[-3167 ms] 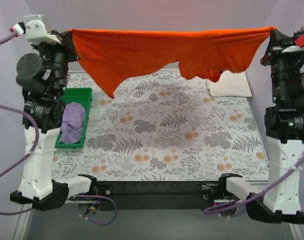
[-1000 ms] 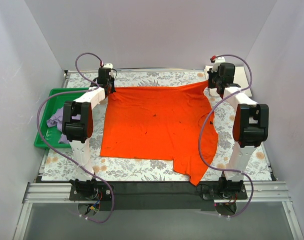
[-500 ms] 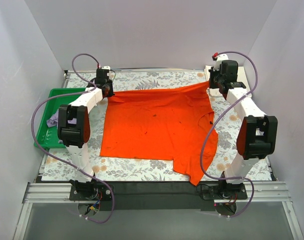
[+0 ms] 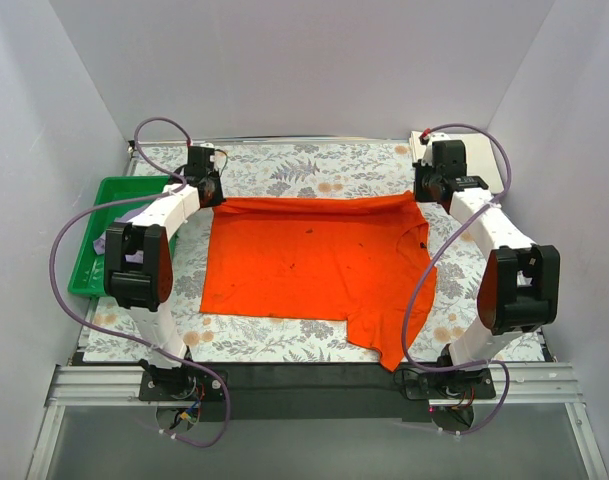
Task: Fold and stack the t-shirts
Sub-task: Fold the tshirt
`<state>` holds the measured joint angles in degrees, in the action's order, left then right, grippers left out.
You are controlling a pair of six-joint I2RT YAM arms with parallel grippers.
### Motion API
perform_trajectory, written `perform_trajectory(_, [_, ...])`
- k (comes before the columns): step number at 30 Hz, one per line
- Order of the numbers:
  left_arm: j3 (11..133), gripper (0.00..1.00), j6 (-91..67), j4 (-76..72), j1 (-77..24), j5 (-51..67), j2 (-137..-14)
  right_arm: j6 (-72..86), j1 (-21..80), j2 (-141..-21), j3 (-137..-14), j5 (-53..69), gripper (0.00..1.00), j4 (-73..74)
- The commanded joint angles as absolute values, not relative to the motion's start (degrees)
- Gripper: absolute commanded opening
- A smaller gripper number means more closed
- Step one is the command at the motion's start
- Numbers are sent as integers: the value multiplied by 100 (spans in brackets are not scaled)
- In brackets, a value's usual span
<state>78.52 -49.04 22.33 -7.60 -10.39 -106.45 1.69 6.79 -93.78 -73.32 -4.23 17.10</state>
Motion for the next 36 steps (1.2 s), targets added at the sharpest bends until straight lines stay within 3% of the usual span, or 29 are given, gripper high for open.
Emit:
perform_trajectory(1, [7656, 0, -5036, 2259, -694, -1081, -10310, 492, 694, -9070, -7199, -685, 1, 1872])
perform_trajectory(17, [7392, 0, -4808, 2101, -694, -1028, -10081, 562, 712, -8798, -7427, -1160, 1, 2364])
perform_trajectory(36, [6434, 3, -5133, 1943, -703, -589, -9906, 1107, 712, -8569, -6197, -572, 1, 2593])
